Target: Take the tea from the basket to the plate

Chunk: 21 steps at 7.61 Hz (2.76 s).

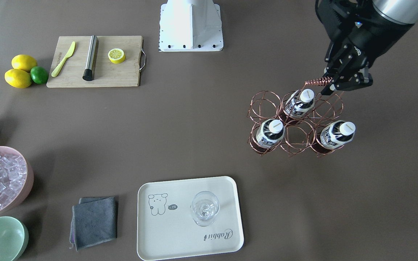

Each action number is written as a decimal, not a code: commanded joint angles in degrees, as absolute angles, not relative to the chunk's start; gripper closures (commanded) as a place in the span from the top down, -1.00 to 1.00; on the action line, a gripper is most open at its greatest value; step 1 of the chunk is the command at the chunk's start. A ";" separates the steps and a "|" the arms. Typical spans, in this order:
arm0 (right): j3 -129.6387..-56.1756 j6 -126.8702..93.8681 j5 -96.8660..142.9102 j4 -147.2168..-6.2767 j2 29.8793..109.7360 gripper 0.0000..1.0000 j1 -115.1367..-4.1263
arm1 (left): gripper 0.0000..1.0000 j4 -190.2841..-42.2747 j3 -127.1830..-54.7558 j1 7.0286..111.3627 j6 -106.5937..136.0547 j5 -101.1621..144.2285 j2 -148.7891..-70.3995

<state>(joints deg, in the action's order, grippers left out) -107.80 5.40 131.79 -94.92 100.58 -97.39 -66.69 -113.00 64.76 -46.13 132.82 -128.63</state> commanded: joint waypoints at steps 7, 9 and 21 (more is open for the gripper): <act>-107.05 5.54 132.45 -94.83 100.37 1.00 -96.60 | -1.00 -69.52 -114.08 39.93 -16.28 119.55 -139.83; -106.61 4.75 131.58 -90.40 98.53 1.00 -90.82 | -1.00 -69.61 -113.82 37.54 -14.59 117.34 -140.27; -104.76 -36.02 114.56 -35.61 74.36 1.00 -51.26 | -1.00 -69.35 -113.64 35.33 -14.50 114.87 -141.15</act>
<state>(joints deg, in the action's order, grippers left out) -104.45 -32.37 123.31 -42.12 75.37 -56.82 -69.43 -113.61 35.33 -14.54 114.83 -141.13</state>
